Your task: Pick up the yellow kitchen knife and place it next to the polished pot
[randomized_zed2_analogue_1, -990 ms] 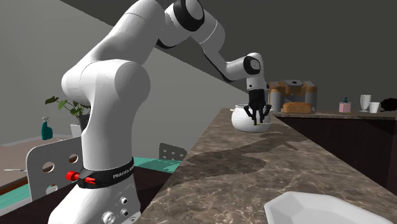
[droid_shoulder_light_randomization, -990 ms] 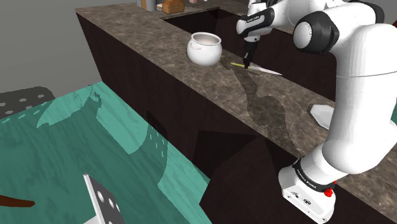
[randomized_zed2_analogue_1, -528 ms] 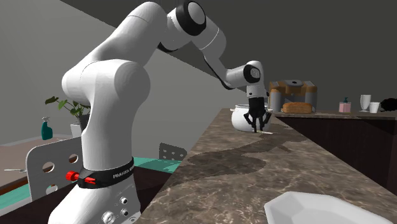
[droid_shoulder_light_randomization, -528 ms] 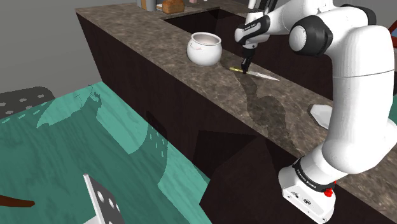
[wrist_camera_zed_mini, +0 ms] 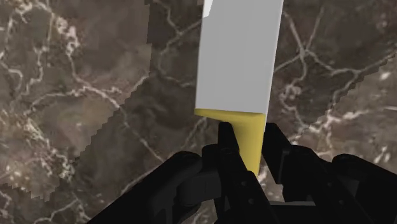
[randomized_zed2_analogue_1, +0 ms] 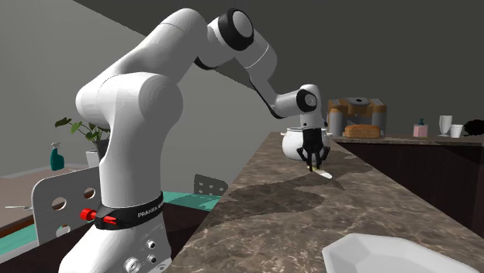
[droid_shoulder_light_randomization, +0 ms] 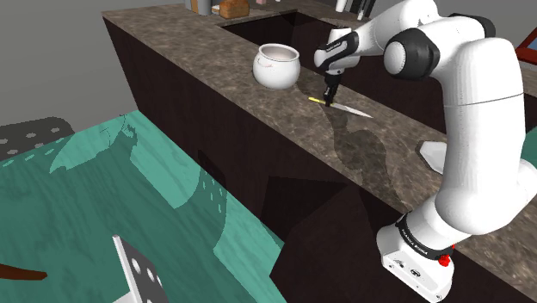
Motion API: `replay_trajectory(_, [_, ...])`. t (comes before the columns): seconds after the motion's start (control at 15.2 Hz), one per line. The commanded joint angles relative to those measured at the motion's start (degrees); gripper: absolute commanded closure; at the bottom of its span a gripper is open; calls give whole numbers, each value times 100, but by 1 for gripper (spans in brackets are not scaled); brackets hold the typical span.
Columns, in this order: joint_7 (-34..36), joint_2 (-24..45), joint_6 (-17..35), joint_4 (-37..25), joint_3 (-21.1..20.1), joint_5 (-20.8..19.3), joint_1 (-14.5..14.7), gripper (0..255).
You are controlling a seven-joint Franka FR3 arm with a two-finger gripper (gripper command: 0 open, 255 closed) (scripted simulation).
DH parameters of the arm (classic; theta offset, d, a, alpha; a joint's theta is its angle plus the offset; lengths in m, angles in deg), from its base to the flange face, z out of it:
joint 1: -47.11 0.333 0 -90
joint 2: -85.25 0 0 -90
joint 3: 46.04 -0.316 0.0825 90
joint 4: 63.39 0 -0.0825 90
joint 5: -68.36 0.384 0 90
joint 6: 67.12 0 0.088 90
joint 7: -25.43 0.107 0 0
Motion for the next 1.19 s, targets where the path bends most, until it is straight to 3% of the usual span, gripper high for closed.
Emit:
replay_trajectory(0.0, [-2, 23, 33, 7, -5, 6, -5, 255])
replay_trajectory(0.4, [-2, 23, 33, 7, -5, 6, -5, 255])
replay_trajectory(0.46, [-2, 23, 32, 6, -5, 6, -5, 0])
replay_trajectory(0.79, [-2, 23, 33, 7, -5, 6, -4, 0])
replay_trajectory(1.12, [49, -292, -523, -236, 56, -80, 79, 0])
